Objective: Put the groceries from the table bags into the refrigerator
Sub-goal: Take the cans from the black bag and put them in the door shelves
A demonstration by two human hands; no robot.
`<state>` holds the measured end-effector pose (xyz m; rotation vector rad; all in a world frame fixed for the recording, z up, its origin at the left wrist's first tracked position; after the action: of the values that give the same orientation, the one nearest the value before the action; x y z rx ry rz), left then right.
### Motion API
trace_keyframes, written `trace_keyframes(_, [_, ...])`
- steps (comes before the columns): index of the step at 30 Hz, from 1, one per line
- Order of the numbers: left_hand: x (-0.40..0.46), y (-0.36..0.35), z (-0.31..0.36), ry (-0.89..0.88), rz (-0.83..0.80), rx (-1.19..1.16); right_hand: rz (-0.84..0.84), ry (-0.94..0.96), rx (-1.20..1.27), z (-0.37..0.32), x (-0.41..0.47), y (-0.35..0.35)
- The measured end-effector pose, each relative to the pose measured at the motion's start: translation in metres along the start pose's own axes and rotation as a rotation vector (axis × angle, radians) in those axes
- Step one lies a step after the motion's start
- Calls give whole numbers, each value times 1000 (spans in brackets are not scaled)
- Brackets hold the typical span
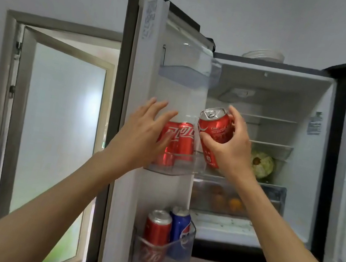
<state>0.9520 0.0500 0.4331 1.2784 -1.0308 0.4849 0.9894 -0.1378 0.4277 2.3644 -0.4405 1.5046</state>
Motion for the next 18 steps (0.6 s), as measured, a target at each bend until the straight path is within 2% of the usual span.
trace_keyframes(7, [105, 5, 3, -44, 265, 202, 125, 356, 30, 20, 113, 2])
trace_keyframes(11, [146, 6, -1, 5, 324, 251, 110, 550, -18, 11, 189, -7])
trace_keyframes(14, [156, 4, -3, 21, 370, 231, -1, 608, -43, 1, 235, -14])
trace_keyframes(18, [157, 4, -6, 18, 423, 232, -342, 556, 30, -10, 267, -27])
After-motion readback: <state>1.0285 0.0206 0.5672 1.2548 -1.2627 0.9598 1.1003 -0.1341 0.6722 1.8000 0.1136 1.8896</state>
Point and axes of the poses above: each hand's wrist, its own x-axis towards the middle knuckle, its own y-axis out of the back of the hand, z = x × y, the point moved 1 cm from there along x, towards the middle knuckle, and after that the axes turned 2 degrees about y, right-handed, at the moved point
